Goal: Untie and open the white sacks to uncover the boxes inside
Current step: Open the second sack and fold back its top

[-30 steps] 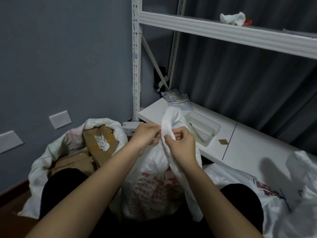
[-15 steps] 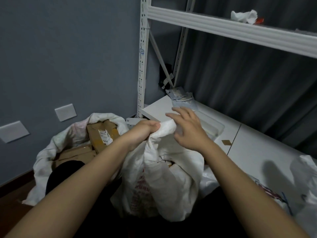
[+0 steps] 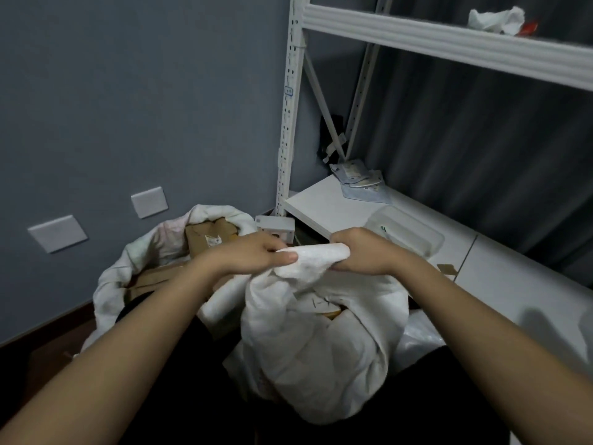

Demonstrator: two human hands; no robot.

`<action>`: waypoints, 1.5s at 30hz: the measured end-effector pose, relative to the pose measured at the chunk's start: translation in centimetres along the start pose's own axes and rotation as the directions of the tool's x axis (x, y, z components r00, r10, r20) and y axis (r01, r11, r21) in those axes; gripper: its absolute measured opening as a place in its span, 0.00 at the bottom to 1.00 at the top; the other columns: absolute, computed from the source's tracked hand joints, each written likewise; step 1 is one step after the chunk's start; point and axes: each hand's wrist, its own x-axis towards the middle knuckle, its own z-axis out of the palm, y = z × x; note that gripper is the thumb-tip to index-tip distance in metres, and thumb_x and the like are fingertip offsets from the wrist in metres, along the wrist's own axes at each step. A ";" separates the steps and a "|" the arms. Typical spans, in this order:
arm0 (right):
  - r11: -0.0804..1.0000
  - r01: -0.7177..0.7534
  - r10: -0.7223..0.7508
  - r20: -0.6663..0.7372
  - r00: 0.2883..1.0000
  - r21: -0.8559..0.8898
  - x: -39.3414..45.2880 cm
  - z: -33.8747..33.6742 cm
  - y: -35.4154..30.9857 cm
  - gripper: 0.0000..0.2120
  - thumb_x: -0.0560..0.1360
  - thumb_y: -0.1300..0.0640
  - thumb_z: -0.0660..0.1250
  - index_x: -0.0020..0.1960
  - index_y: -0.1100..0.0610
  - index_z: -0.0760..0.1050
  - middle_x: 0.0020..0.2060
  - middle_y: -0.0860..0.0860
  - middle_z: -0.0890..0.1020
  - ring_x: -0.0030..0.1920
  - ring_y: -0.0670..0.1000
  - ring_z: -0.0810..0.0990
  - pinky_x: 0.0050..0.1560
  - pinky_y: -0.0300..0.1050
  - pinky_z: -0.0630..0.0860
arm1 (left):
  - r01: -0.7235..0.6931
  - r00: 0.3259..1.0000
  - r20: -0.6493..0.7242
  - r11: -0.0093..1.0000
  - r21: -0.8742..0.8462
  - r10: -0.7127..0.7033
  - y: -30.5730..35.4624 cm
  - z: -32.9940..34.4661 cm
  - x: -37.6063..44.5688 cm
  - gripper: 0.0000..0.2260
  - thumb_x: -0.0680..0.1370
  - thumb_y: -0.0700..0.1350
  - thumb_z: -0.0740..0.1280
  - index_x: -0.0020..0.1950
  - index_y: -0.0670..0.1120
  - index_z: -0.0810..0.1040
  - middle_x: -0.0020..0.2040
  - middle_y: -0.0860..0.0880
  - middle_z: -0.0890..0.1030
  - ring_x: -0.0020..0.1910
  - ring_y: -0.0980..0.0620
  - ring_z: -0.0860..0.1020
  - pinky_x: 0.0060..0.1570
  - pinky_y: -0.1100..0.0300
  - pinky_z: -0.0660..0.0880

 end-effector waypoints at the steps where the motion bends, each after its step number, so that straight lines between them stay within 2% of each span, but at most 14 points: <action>1: 1.000 0.004 -0.004 -0.005 1.000 0.001 0.1 0.8 -0.3 0.08 0.70 0.57 0.71 0.36 0.54 0.72 0.36 0.50 0.78 0.40 0.51 0.75 0.39 0.45 0.69 | -0.004 1.000 -0.022 0.993 0.117 0.007 0.1 0.5 0.4 0.14 0.79 0.58 0.61 0.42 0.49 0.76 0.38 0.54 0.76 0.38 0.60 0.74 0.39 0.65 0.70; 6: 0.963 0.021 -0.047 0.090 0.995 0.268 0.3 2.0 -1.8 0.10 0.66 0.62 0.75 0.39 0.52 0.74 0.32 0.45 0.73 0.31 0.41 0.69 0.32 0.36 0.64 | -0.056 0.995 -0.083 0.994 0.098 0.064 0.9 2.8 0.8 0.13 0.80 0.53 0.60 0.47 0.45 0.78 0.39 0.53 0.75 0.40 0.55 0.73 0.41 0.58 0.69; 11: 1.000 0.007 -0.006 0.074 0.997 -0.010 0.1 2.5 -0.2 0.09 0.69 0.57 0.71 0.36 0.52 0.71 0.35 0.49 0.76 0.39 0.50 0.75 0.37 0.45 0.68 | 0.094 0.996 0.012 0.986 -0.141 -0.093 -0.2 1.5 -0.4 0.16 0.80 0.57 0.58 0.35 0.52 0.73 0.31 0.59 0.73 0.37 0.57 0.72 0.40 0.59 0.68; 15: 0.978 0.036 -0.053 0.079 0.995 0.204 0.8 3.6 -1.5 0.10 0.66 0.56 0.76 0.38 0.53 0.75 0.34 0.48 0.76 0.35 0.46 0.72 0.36 0.43 0.68 | -0.036 0.998 -0.042 0.997 0.065 0.039 1.0 3.8 0.3 0.12 0.79 0.56 0.61 0.42 0.49 0.73 0.37 0.55 0.74 0.39 0.55 0.73 0.37 0.62 0.66; 19: 0.936 0.034 -0.072 0.095 0.993 0.349 -0.5 2.5 0.3 0.13 0.67 0.52 0.78 0.50 0.51 0.79 0.43 0.46 0.80 0.41 0.43 0.76 0.43 0.38 0.70 | 0.002 1.000 -0.005 1.000 -0.010 -0.002 -1.9 1.2 -0.8 0.16 0.80 0.53 0.61 0.37 0.46 0.73 0.31 0.55 0.70 0.33 0.60 0.69 0.37 0.63 0.65; 23: 0.823 0.069 -0.079 -0.007 0.997 0.564 -0.7 4.4 -0.5 0.10 0.71 0.56 0.75 0.49 0.60 0.82 0.36 0.50 0.78 0.35 0.42 0.73 0.36 0.34 0.66 | -0.037 0.995 -0.088 0.995 0.092 0.045 -1.1 3.3 0.0 0.11 0.80 0.56 0.59 0.47 0.51 0.75 0.41 0.53 0.77 0.44 0.53 0.76 0.46 0.54 0.73; 27: 0.784 0.015 -0.063 0.055 0.996 0.621 -0.9 4.0 0.4 0.10 0.71 0.58 0.75 0.51 0.58 0.81 0.42 0.49 0.82 0.41 0.42 0.77 0.43 0.33 0.72 | 0.066 0.996 -0.056 0.988 -0.138 -0.075 -1.3 2.0 -0.5 0.12 0.81 0.51 0.59 0.44 0.49 0.78 0.41 0.54 0.78 0.47 0.51 0.76 0.43 0.60 0.70; 30: 0.846 0.002 -0.030 0.043 0.999 0.534 -1.4 4.6 1.4 0.04 0.74 0.57 0.72 0.47 0.57 0.81 0.37 0.44 0.80 0.37 0.36 0.76 0.41 0.29 0.69 | 0.137 0.990 -0.027 0.991 0.011 -0.136 -2.1 1.3 -0.9 0.17 0.81 0.56 0.55 0.41 0.49 0.76 0.37 0.53 0.75 0.44 0.51 0.74 0.43 0.58 0.69; 34: 0.605 -0.034 0.057 -0.001 0.998 0.795 -1.0 5.7 0.2 0.06 0.76 0.56 0.68 0.47 0.59 0.80 0.38 0.51 0.80 0.39 0.45 0.76 0.43 0.38 0.71 | 0.017 0.972 -0.222 0.925 0.381 0.074 -0.2 4.8 0.7 0.14 0.79 0.61 0.56 0.46 0.51 0.70 0.46 0.49 0.76 0.48 0.47 0.75 0.47 0.51 0.74; 36: 0.591 -0.031 0.028 0.018 0.999 0.806 -1.2 5.1 0.4 0.07 0.76 0.55 0.68 0.50 0.58 0.79 0.41 0.54 0.80 0.42 0.47 0.77 0.46 0.40 0.71 | 0.004 0.981 -0.190 0.964 0.265 0.048 -0.6 4.0 1.0 0.12 0.81 0.57 0.56 0.43 0.51 0.68 0.42 0.51 0.75 0.47 0.47 0.75 0.46 0.53 0.72; 38: 0.736 -0.021 -0.002 0.033 0.999 0.677 -1.8 4.6 1.1 0.06 0.76 0.55 0.68 0.51 0.56 0.78 0.41 0.49 0.80 0.41 0.41 0.77 0.45 0.35 0.71 | 0.054 0.990 -0.133 0.997 0.048 -0.047 -1.5 2.5 0.8 0.14 0.81 0.55 0.57 0.37 0.52 0.68 0.37 0.54 0.73 0.44 0.49 0.74 0.44 0.56 0.69; 40: 0.826 -0.027 0.031 0.002 1.000 0.564 -2.1 4.9 1.4 0.04 0.77 0.54 0.67 0.48 0.55 0.78 0.38 0.44 0.78 0.36 0.37 0.75 0.42 0.34 0.69 | 0.079 0.982 -0.179 0.990 0.113 -0.058 -1.9 2.1 0.7 0.15 0.81 0.57 0.56 0.37 0.53 0.71 0.39 0.52 0.76 0.45 0.49 0.74 0.45 0.55 0.69; 43: 0.619 -0.077 0.109 0.012 0.994 0.782 -1.8 5.1 0.3 0.07 0.79 0.55 0.64 0.44 0.55 0.78 0.36 0.47 0.78 0.36 0.41 0.75 0.39 0.36 0.69 | -0.039 0.957 -0.247 0.912 0.407 0.151 -0.4 3.8 1.4 0.18 0.78 0.62 0.56 0.55 0.51 0.75 0.53 0.49 0.76 0.53 0.49 0.73 0.50 0.52 0.71; 45: 0.499 -0.091 0.111 0.040 0.993 0.862 -1.9 4.7 -0.1 0.07 0.79 0.54 0.64 0.45 0.56 0.78 0.38 0.49 0.78 0.39 0.45 0.76 0.41 0.36 0.71 | -0.169 0.927 -0.221 0.865 0.472 0.302 0.5 4.3 2.1 0.15 0.79 0.61 0.57 0.50 0.51 0.73 0.49 0.50 0.77 0.52 0.50 0.74 0.44 0.55 0.68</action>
